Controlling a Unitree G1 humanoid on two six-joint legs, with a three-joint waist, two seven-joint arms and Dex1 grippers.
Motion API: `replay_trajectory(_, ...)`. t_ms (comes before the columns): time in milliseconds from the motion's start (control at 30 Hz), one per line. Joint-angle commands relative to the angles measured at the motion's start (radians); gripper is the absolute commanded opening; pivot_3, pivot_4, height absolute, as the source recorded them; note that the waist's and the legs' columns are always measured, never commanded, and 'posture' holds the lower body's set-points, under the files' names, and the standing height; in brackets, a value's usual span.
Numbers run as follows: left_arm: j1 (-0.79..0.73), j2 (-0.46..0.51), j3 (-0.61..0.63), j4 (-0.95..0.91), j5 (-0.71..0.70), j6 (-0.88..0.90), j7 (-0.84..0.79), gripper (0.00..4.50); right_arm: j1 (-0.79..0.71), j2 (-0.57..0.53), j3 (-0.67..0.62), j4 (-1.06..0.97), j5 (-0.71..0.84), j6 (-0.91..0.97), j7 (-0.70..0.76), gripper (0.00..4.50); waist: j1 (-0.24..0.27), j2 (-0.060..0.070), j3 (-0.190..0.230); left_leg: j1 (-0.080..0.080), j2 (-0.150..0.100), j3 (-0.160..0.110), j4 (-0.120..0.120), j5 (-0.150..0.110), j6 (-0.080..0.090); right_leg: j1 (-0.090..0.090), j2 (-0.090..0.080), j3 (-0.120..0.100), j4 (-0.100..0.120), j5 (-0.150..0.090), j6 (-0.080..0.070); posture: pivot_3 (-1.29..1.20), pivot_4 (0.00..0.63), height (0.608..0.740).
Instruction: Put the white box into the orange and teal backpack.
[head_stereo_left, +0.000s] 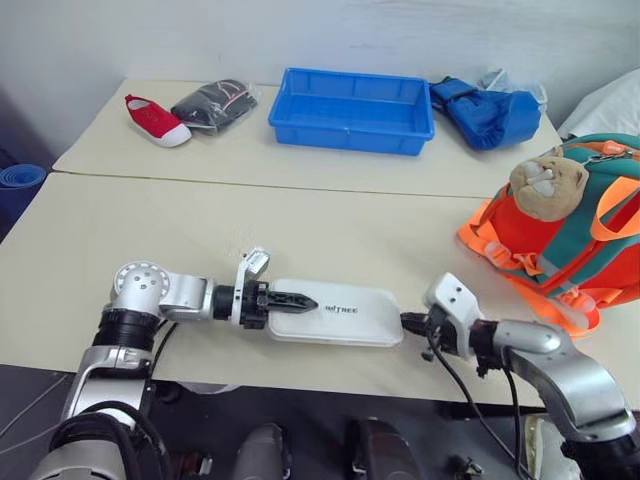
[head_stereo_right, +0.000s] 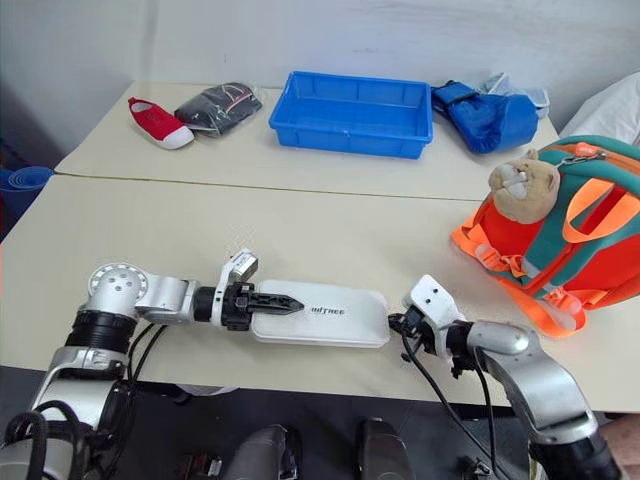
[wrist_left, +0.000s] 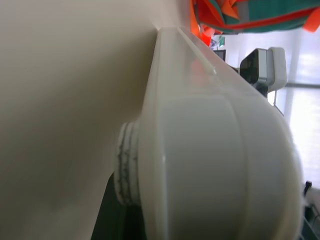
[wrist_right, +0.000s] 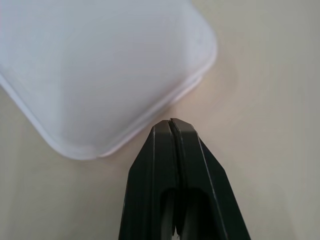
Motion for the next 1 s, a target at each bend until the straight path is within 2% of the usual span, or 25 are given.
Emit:
replay_trajectory(33,0.034,0.036,0.054,-0.133,0.098,-0.18,-0.217,1.21,0.114,0.036,-0.177,-0.132,0.117,-0.029,-0.009,0.89,0.002,0.0,0.0,0.0,0.0,0.0,0.0,0.0,0.0,0.0,0.0,0.0,0.0,0.0,0.0,0.0,0.15,0.74)
replay_trajectory(133,0.074,0.096,-0.018,-0.284,0.309,-0.495,-0.51,1.21,0.279,0.127,-0.396,-0.213,0.148,-0.102,-0.074,1.81,0.014,0.001,0.0,0.0,0.0,0.0,0.0,0.0,-0.001,0.0,0.0,0.0,0.0,0.0,0.0,0.0,0.15,0.74)
replay_trajectory(200,0.088,0.112,-0.04,-0.324,0.388,-0.619,-0.631,1.21,0.357,0.133,-0.477,-0.221,0.14,-0.155,-0.063,2.44,0.02,0.002,0.001,0.0,0.0,0.001,-0.001,-0.002,-0.003,0.0,0.0,0.0,-0.001,0.0,0.0,0.0,0.15,0.74)
replay_trajectory(300,0.083,0.089,0.002,-0.289,0.466,-0.833,-0.798,1.21,0.515,0.172,-0.616,-0.162,0.086,-0.323,-0.024,3.46,0.027,0.004,0.001,0.001,-0.001,0.004,-0.001,-0.005,-0.004,0.001,0.0,0.002,-0.004,0.0,0.0,0.0,0.15,0.74)
replay_trajectory(400,0.056,0.077,-0.008,-0.232,0.54,-0.955,-0.921,1.21,0.567,0.222,-0.729,-0.055,0.087,-0.533,0.012,4.47,0.025,0.004,0.001,0.001,0.001,0.004,-0.002,-0.004,0.001,0.002,0.002,0.002,-0.006,0.0,0.0,0.0,0.15,0.74)
replay_trajectory(467,0.035,0.07,-0.019,-0.209,0.566,-0.969,-0.948,1.21,0.571,0.224,-0.767,0.002,0.094,-0.596,0.017,4.47,0.018,0.005,0.001,0.001,0.001,0.005,-0.002,-0.004,0.003,0.001,0.001,0.004,-0.006,0.001,0.001,0.0,0.15,0.74)
replay_trajectory(567,0.0,0.052,-0.035,-0.18,0.606,-0.98,-0.973,1.21,0.501,0.189,-0.792,0.068,0.141,-0.628,0.003,4.47,0.009,0.005,0.001,0.002,0.001,0.006,-0.001,-0.004,0.004,0.002,0.001,0.005,-0.006,0.001,0.002,0.0,0.15,0.74)
replay_trajectory(733,-0.026,0.031,-0.07,-0.14,0.67,-1.005,-1.028,1.21,0.295,0.056,-0.703,0.23,0.178,-0.595,0.037,4.47,-0.004,0.005,0.002,0.002,0.001,0.005,-0.001,-0.003,0.006,0.002,0.001,0.006,-0.004,0.001,0.002,0.0,0.15,0.74)
replay_trajectory(867,-0.018,0.037,-0.065,-0.142,0.684,-0.977,-1.027,1.21,0.104,-0.068,-0.562,0.36,0.107,-0.572,0.037,4.47,-0.008,0.006,0.003,0.002,0.0,0.007,0.001,-0.003,0.007,0.0,0.001,0.007,-0.001,0.001,0.002,0.0,0.15,0.74)
replay_trajectory(1000,0.004,0.056,-0.046,-0.151,0.695,-0.966,-1.017,1.21,-0.061,-0.109,-0.477,0.447,0.099,-0.561,0.034,3.56,-0.003,0.007,0.003,0.002,0.001,0.006,0.0,-0.001,0.005,-0.001,0.001,0.006,0.0,0.001,0.002,0.0,0.15,0.74)
